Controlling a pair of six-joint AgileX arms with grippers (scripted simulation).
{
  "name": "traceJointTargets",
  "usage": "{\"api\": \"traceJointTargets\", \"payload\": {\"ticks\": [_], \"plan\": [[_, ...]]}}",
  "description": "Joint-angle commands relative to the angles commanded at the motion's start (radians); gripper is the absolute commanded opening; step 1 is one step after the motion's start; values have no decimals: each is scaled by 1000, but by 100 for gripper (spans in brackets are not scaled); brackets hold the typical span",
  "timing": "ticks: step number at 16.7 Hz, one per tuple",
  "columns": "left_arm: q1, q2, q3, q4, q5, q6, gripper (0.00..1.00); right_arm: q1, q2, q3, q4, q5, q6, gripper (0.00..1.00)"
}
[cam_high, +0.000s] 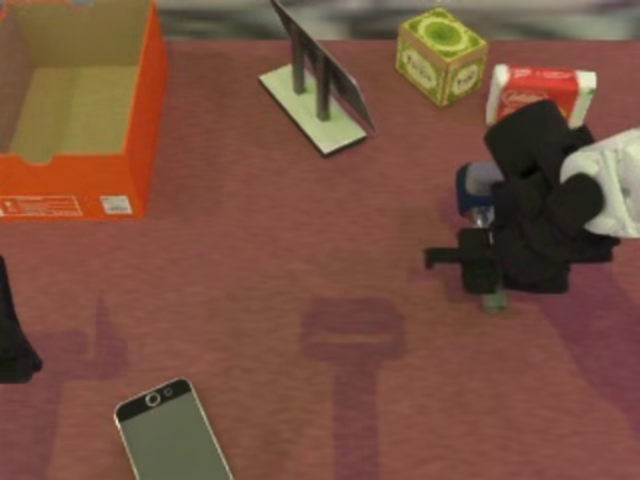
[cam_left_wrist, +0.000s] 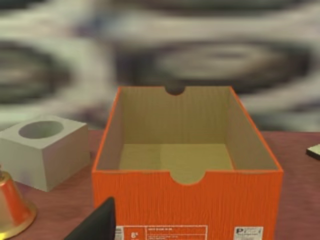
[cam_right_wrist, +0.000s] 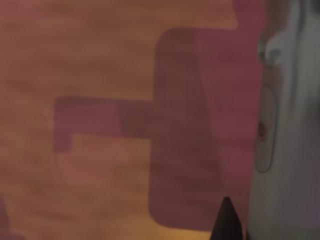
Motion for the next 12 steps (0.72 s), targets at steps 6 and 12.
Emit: {"api": "traceJointTargets", "payload": {"ticks": [6, 12], "plan": [[0, 0, 0, 0, 0, 0, 100, 0, -102, -123, 461, -131, -133, 0], [0, 0, 0, 0, 0, 0, 100, -5, -243, -263, 973, -271, -279, 0]]}}
